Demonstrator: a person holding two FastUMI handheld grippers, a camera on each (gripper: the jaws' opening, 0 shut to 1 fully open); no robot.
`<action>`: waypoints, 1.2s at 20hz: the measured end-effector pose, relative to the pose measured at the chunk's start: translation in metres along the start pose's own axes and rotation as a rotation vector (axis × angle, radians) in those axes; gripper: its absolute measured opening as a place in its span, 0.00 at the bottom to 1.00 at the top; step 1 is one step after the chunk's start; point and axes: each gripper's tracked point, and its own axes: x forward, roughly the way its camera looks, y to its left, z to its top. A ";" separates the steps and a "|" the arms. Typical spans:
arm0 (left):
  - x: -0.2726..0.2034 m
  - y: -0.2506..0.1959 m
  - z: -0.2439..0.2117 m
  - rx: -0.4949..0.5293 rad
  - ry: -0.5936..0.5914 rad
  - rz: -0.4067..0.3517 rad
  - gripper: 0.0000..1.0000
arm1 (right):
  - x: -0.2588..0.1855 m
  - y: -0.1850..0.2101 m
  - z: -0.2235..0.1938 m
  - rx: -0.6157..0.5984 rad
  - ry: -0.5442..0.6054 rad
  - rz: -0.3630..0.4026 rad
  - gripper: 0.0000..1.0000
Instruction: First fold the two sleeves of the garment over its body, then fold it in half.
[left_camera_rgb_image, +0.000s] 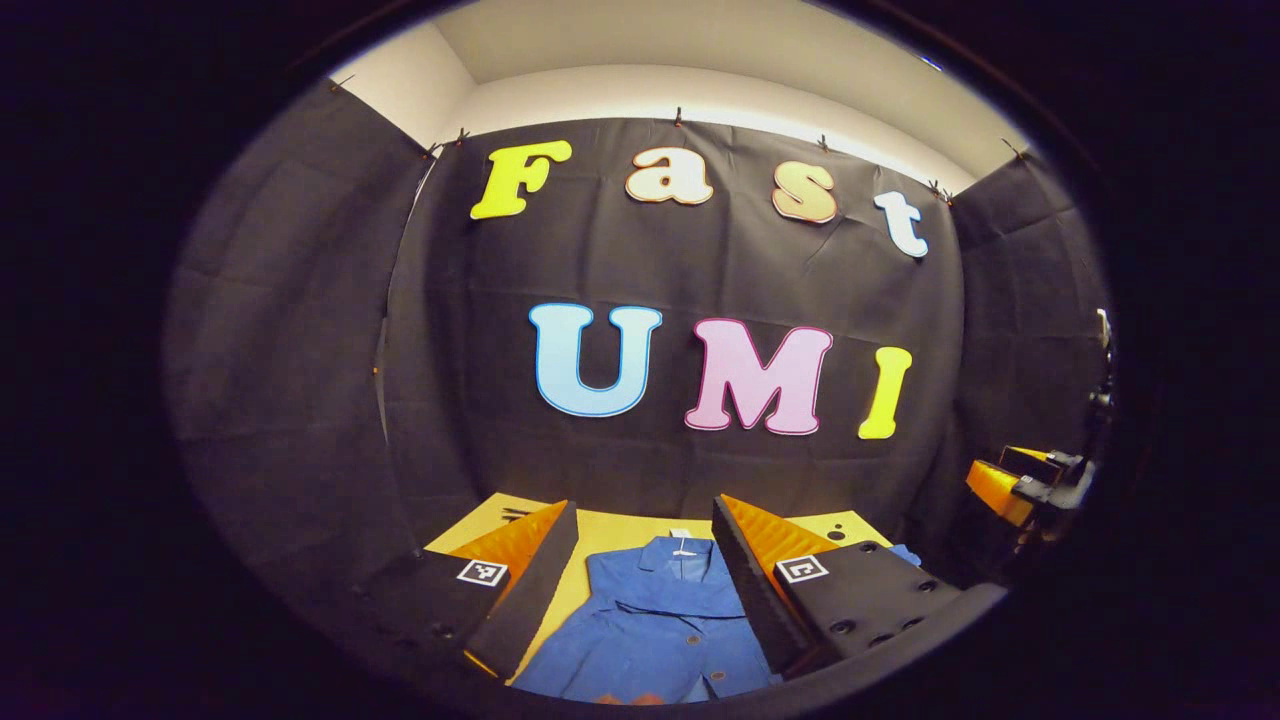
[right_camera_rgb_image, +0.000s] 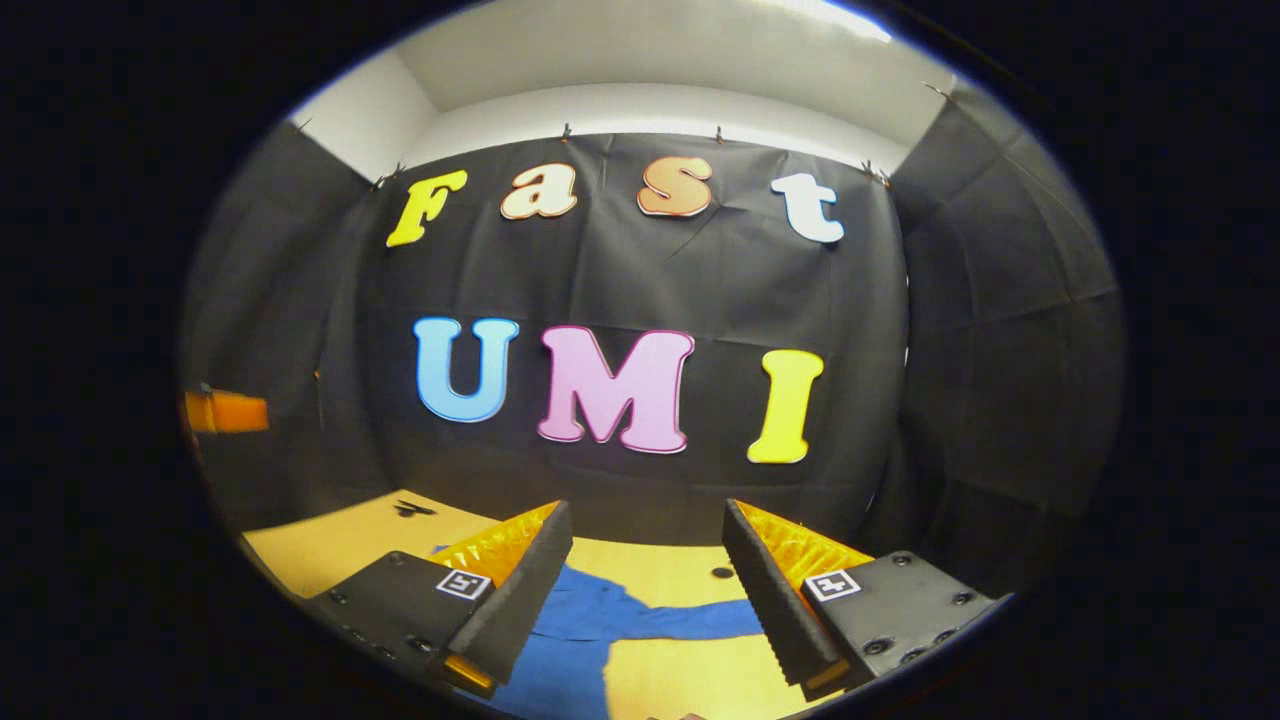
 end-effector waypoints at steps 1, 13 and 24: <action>0.003 -0.001 -0.003 0.004 0.012 -0.009 0.80 | 0.017 -0.018 -0.018 -0.034 0.027 -0.016 0.93; 0.030 -0.085 -0.005 0.103 0.027 0.021 0.80 | 0.163 -0.207 -0.341 0.167 0.619 -0.223 0.99; 0.061 -0.090 -0.011 0.095 0.078 0.099 0.80 | 0.176 -0.215 -0.459 0.209 0.872 -0.255 0.95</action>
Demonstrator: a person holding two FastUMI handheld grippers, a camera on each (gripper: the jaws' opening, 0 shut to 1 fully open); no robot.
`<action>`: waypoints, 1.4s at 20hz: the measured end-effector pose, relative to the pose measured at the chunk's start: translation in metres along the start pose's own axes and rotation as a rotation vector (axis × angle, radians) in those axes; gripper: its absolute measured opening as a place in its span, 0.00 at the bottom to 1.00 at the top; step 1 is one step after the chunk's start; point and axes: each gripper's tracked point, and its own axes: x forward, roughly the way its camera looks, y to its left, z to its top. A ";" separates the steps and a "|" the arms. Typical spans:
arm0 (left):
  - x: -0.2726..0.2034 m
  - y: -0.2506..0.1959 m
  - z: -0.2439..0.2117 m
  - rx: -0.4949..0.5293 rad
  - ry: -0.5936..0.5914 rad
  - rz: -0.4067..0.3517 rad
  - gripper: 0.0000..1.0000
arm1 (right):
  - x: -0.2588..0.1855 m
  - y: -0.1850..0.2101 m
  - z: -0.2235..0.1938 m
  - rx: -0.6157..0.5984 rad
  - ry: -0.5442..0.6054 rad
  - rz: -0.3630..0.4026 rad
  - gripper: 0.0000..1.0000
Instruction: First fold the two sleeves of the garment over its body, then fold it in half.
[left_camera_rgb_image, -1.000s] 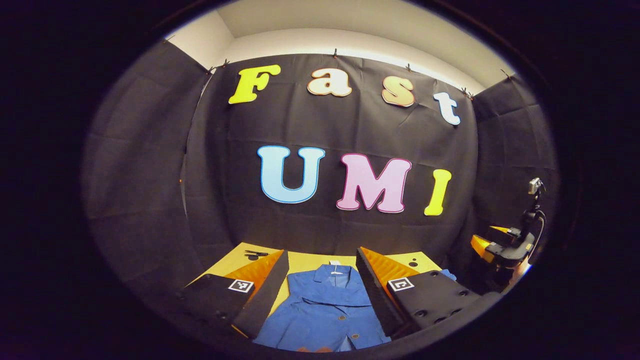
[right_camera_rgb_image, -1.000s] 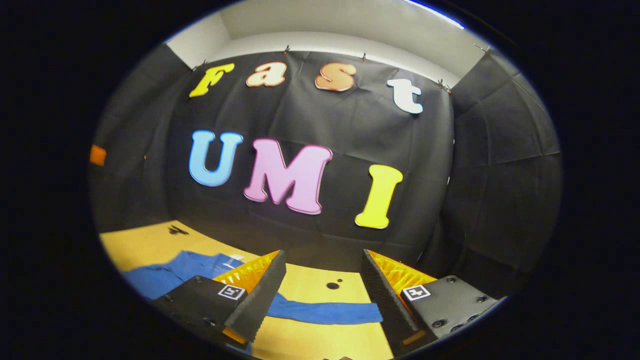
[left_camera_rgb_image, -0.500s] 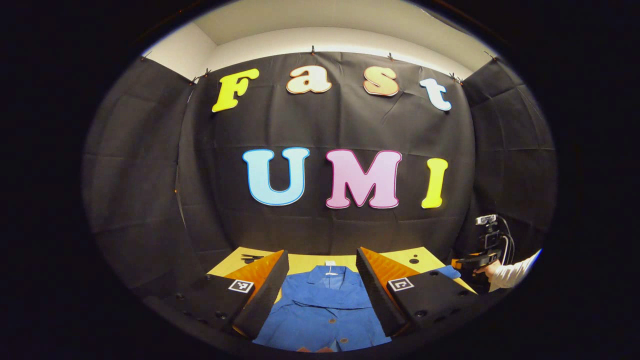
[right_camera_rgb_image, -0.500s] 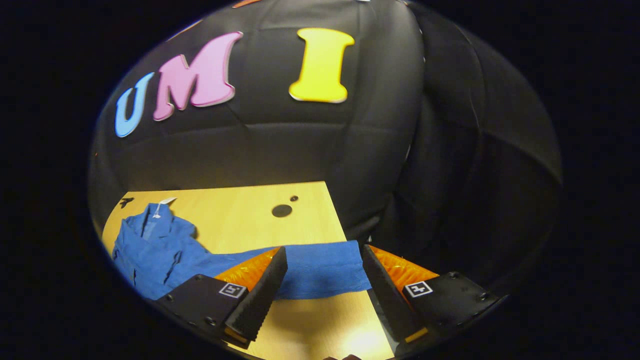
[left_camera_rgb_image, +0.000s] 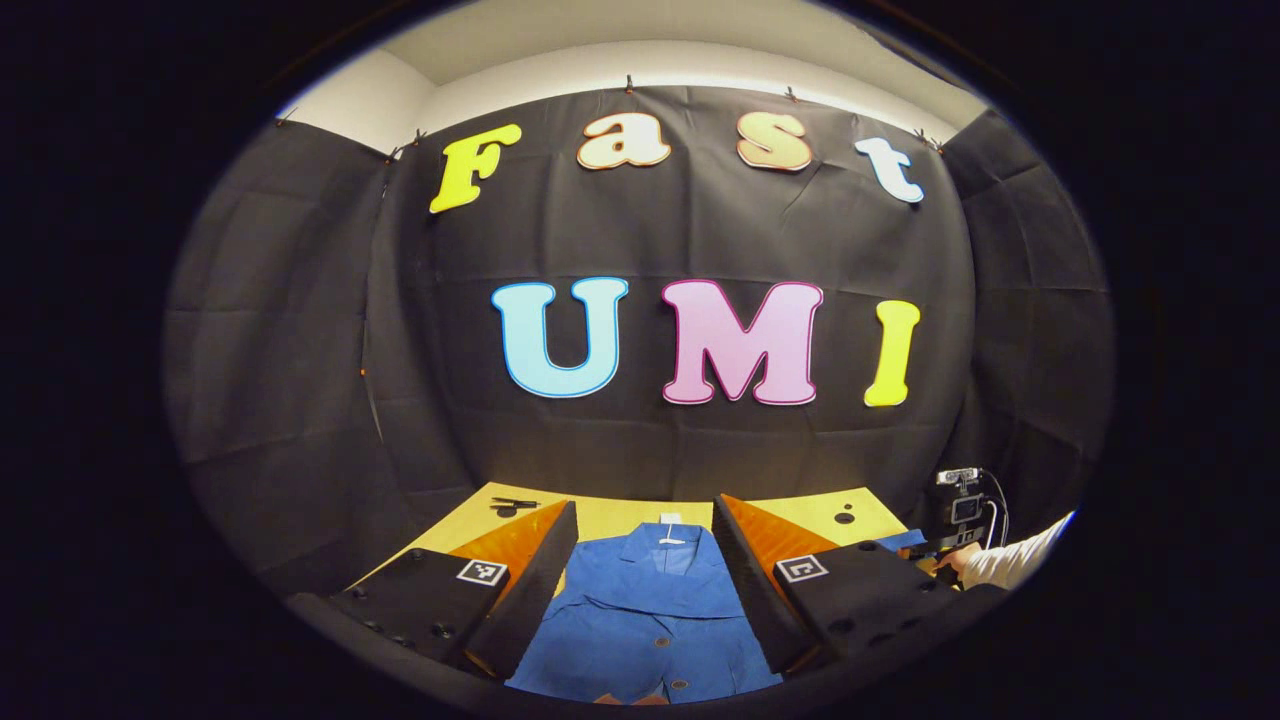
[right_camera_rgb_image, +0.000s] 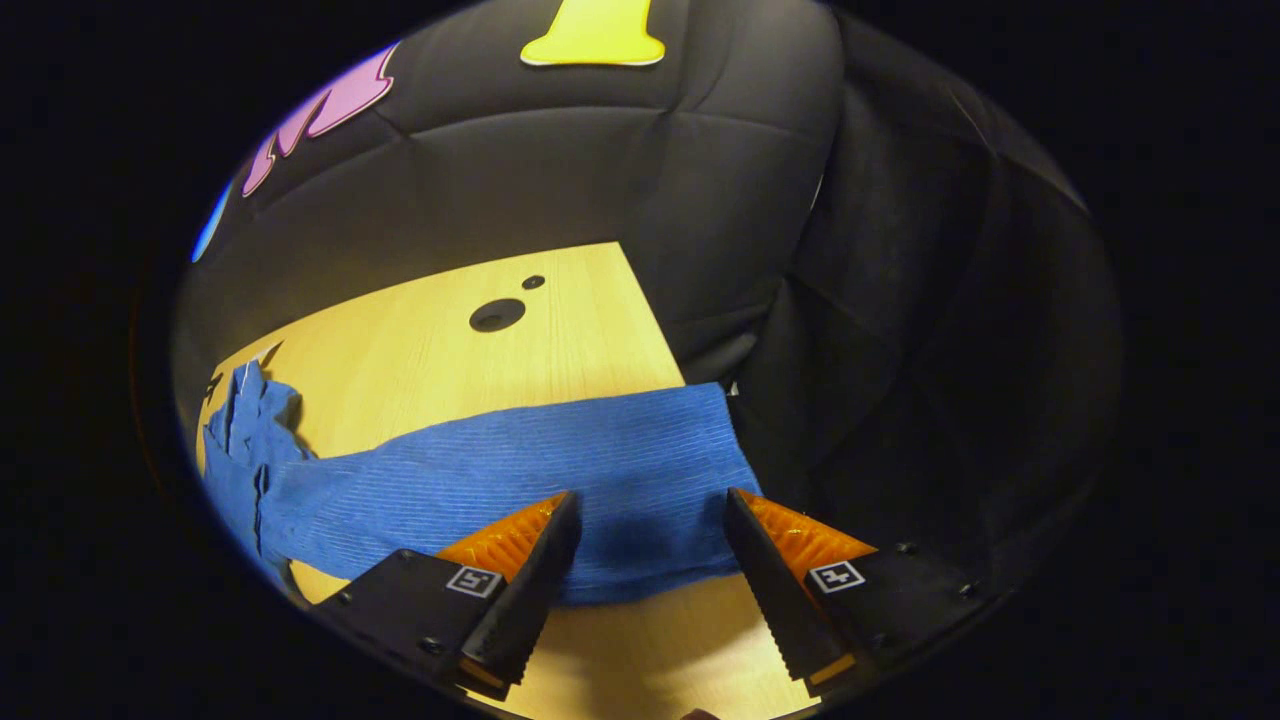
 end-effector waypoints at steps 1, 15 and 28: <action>0.001 0.003 0.003 0.008 -0.008 0.007 0.80 | 0.001 0.000 -0.001 0.024 -0.003 0.007 0.94; 0.014 0.026 0.006 0.045 -0.025 0.011 0.80 | -0.001 0.013 -0.001 0.092 0.030 -0.031 0.06; 0.007 0.045 0.009 0.020 -0.054 -0.062 0.80 | -0.095 0.072 0.068 0.104 -0.164 0.083 0.05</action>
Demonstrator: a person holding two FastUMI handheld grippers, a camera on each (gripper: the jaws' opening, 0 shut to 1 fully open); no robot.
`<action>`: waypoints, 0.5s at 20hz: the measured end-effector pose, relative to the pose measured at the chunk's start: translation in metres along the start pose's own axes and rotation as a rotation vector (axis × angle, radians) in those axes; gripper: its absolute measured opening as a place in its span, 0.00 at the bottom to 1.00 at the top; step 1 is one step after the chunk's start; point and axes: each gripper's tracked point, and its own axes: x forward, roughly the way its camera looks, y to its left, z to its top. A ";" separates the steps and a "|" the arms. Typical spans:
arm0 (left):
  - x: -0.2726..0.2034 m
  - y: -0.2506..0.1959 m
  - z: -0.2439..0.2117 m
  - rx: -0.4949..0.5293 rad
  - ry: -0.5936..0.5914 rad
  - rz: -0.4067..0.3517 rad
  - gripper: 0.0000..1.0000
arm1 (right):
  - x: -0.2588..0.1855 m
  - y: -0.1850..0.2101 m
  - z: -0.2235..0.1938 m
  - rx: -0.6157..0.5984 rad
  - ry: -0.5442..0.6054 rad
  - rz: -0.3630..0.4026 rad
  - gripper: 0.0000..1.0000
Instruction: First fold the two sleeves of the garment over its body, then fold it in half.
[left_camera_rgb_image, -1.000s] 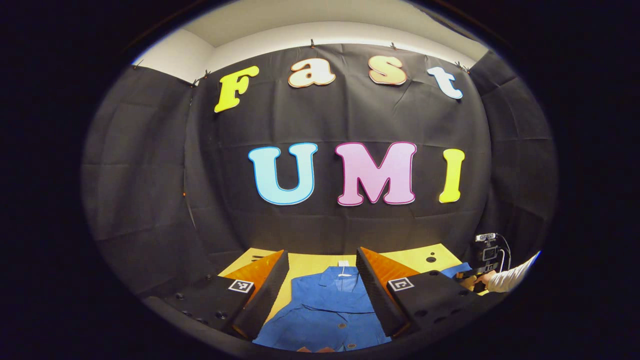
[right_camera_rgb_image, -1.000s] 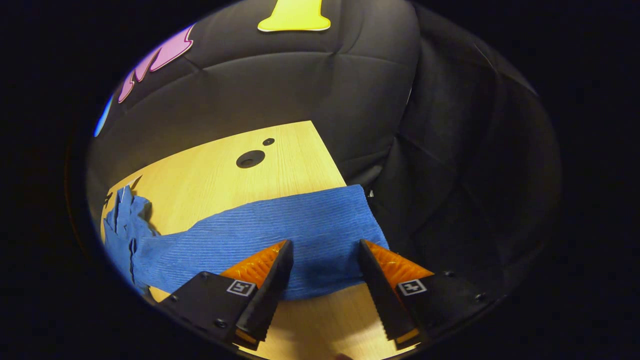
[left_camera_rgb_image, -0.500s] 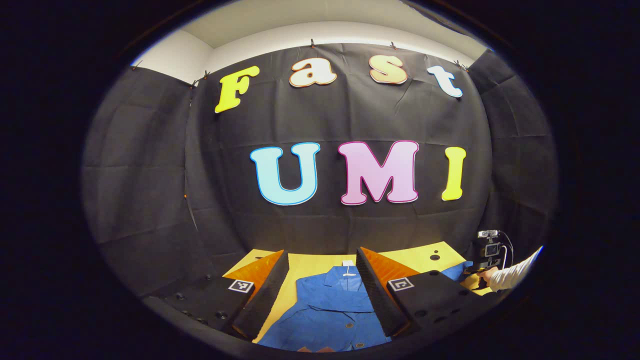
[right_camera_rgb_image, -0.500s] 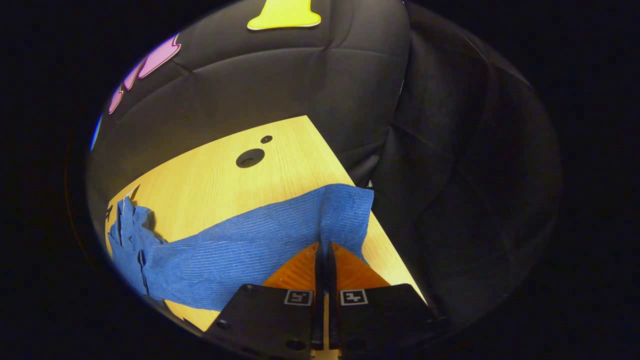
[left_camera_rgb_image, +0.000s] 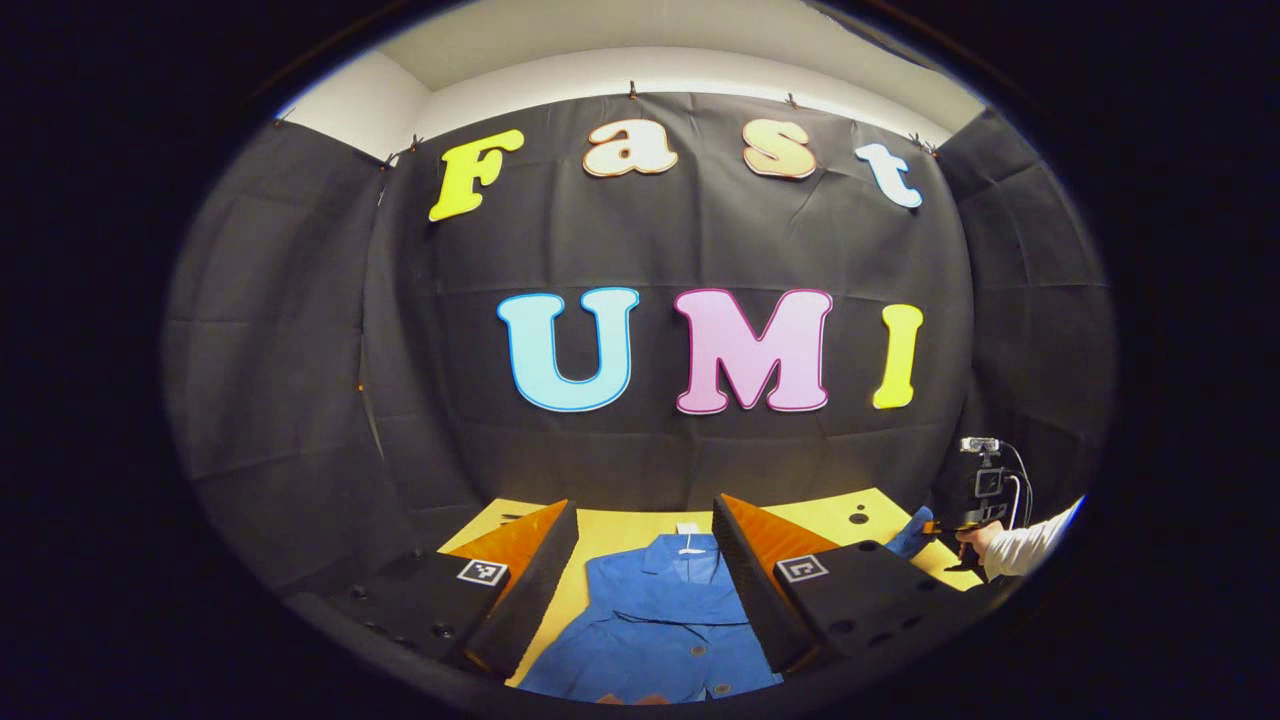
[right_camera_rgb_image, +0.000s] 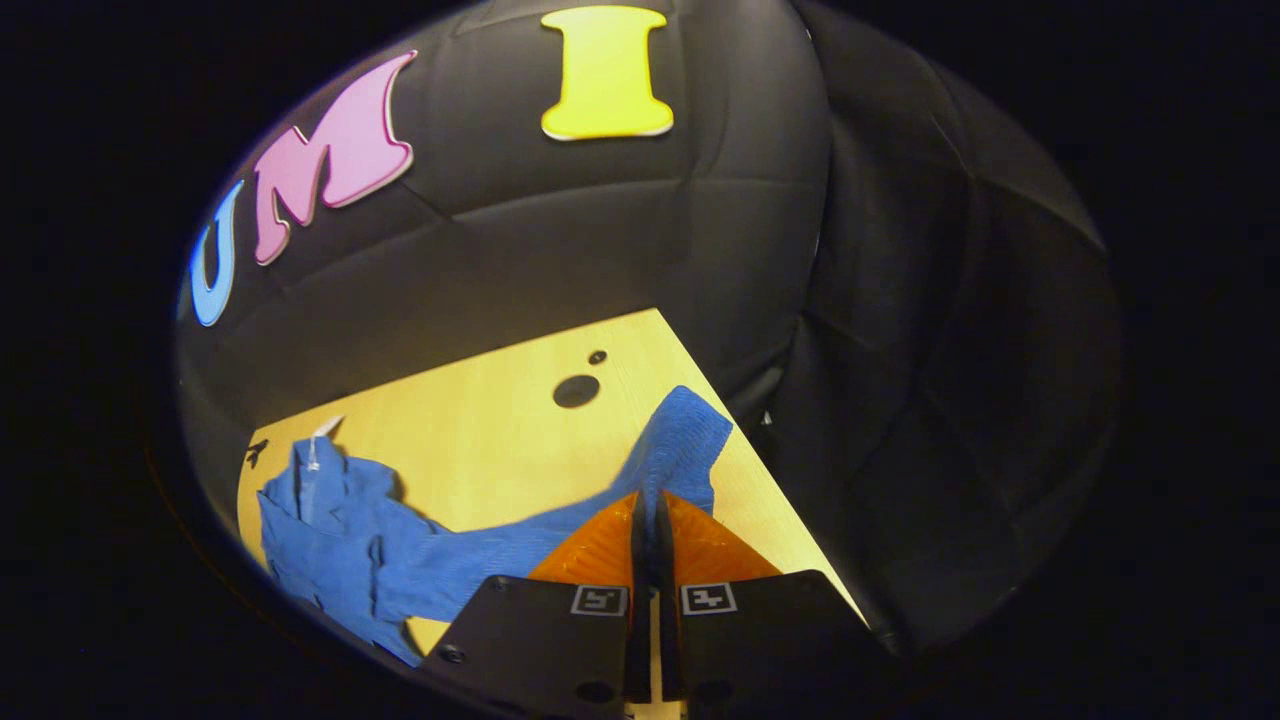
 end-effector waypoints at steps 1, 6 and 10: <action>0.000 0.003 0.000 -0.005 -0.008 -0.012 0.80 | -0.013 0.013 0.008 -0.008 -0.015 0.017 0.05; -0.007 0.029 -0.006 -0.054 -0.027 -0.046 0.80 | -0.070 0.094 0.031 -0.007 -0.062 0.108 0.05; -0.018 0.081 -0.013 -0.081 -0.036 -0.030 0.80 | -0.105 0.181 0.031 -0.055 -0.076 0.188 0.05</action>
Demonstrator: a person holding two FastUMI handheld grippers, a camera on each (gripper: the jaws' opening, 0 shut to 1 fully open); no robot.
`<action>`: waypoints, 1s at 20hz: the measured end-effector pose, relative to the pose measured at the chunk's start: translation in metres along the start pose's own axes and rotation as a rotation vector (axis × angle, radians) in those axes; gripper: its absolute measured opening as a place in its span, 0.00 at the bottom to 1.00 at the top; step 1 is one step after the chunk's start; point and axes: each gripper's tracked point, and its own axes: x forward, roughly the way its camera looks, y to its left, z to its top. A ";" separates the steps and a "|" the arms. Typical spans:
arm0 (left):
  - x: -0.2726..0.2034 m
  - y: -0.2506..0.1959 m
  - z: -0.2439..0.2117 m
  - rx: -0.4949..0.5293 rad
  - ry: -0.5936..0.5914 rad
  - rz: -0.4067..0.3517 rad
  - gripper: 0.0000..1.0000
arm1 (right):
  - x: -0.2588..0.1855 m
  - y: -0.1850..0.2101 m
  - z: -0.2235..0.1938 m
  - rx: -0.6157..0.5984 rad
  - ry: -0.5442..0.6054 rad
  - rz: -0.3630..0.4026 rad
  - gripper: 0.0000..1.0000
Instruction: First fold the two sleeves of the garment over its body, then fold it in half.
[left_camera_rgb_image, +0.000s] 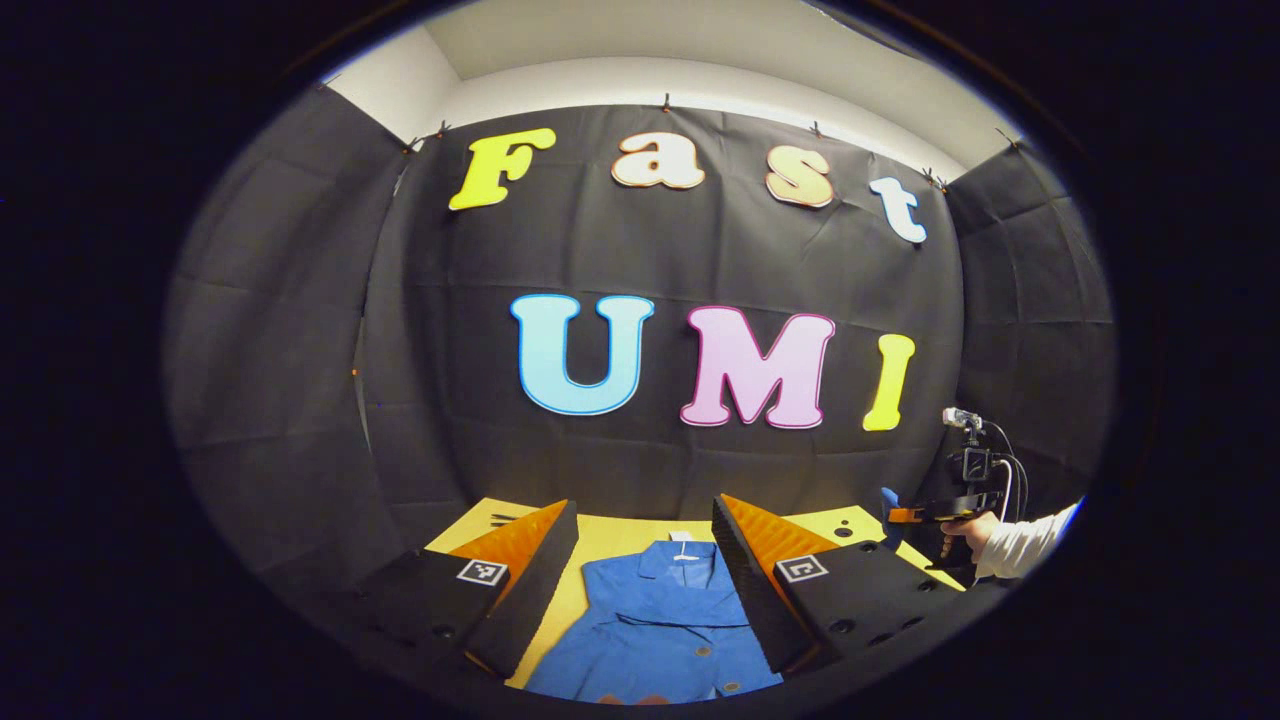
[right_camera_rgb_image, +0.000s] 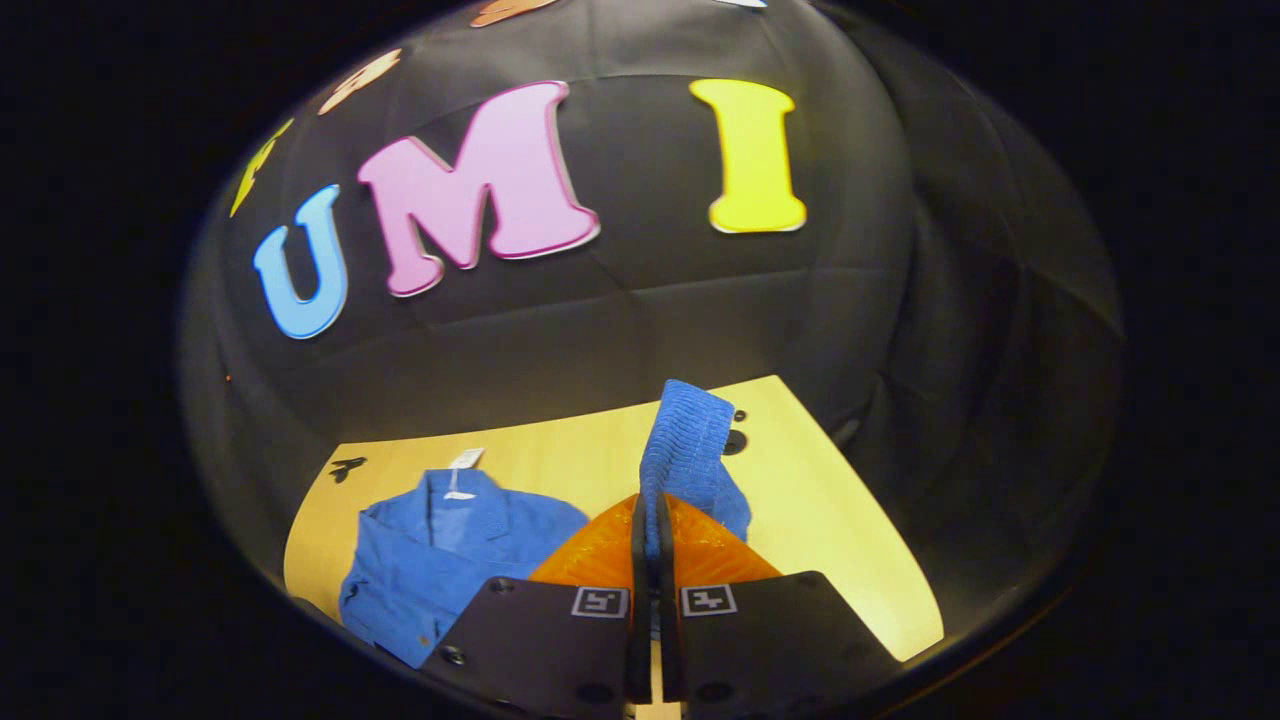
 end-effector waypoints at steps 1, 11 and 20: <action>-0.003 0.014 -0.002 -0.007 -0.001 0.009 0.80 | -0.001 0.024 0.001 -0.016 -0.002 0.017 0.05; -0.020 0.118 -0.009 -0.012 -0.016 0.052 0.80 | 0.015 0.256 -0.044 -0.070 0.041 0.218 0.05; -0.022 0.127 -0.011 0.008 -0.006 0.037 0.80 | 0.009 0.326 -0.080 -0.099 0.107 0.349 0.96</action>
